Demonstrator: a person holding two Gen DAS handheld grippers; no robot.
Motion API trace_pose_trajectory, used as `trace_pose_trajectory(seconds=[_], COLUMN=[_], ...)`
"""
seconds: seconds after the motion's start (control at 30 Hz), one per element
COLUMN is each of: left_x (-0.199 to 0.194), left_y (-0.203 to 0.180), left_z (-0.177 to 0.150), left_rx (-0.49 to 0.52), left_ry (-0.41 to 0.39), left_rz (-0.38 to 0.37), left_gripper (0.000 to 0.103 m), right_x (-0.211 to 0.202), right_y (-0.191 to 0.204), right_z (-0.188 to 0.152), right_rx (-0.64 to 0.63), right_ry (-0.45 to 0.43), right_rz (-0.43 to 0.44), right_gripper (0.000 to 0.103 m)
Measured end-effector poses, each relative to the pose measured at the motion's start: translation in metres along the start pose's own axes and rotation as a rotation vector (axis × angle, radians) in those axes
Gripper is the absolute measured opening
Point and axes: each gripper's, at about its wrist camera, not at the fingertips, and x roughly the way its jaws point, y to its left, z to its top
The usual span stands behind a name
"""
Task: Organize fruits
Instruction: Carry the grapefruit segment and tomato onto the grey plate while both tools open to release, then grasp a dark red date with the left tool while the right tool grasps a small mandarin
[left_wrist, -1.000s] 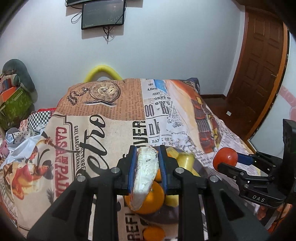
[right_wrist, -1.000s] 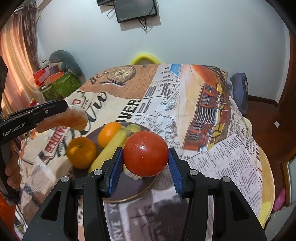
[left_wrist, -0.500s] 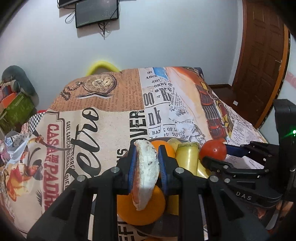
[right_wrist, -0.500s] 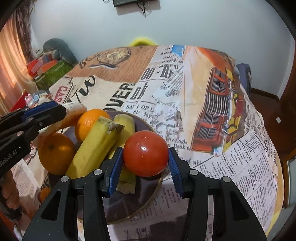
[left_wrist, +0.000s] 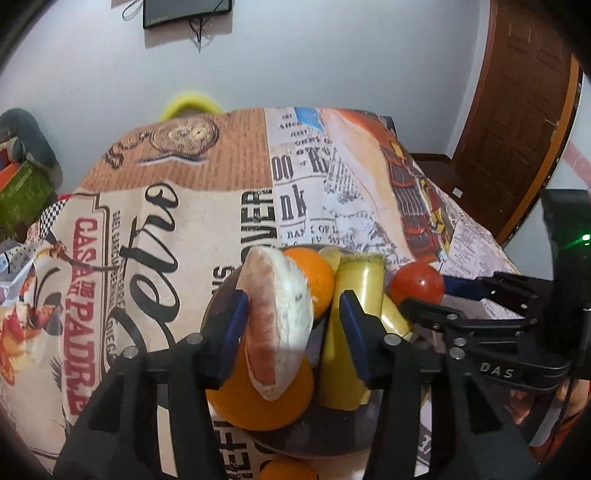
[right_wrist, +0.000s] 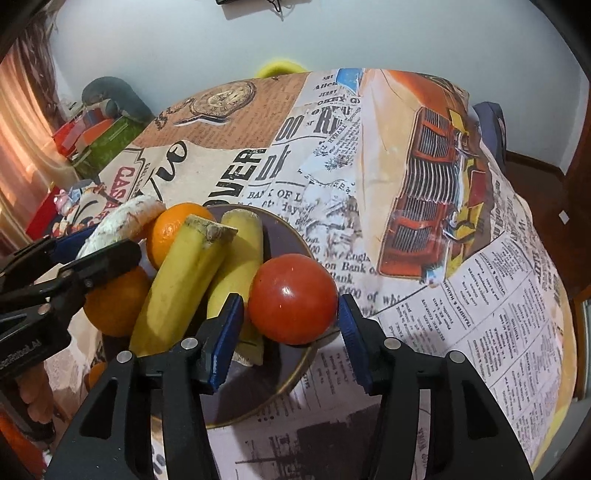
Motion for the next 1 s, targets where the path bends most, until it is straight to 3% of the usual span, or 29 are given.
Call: trace_pose_trajectory(seconds=[0.13,0.43,0.77,1.0], left_x=[-0.001,-0.034,-0.104,-0.150], left_y=[0.006,0.011,0.009,0.004], left_z=[-0.003,-0.005,-0.014,-0.031], left_rx=[-0.031,-0.049,-0.045,-0.043], left_ry=[0.017,-0.014,-0.097,-0.134], left_rz=[-0.022,-0.041,-0.020,-0.010], left_gripper=[0.050,0.050,0.052,0.056], right_x=[-0.008,-0.044,-0.111,-0.156], right_y=[0.003,0.010,0.030,0.044], right_z=[0.000,0.002,-0.008,-0.035], right_rx=[-0.013,-0.026,-0.047,-0.062], right_ry=[-0.020,-0.082,-0.185,-0.231], right_rz=[-0.002,-0.014,-0.044,-0.080], right_gripper=[0.056,0.056,0.056,0.056])
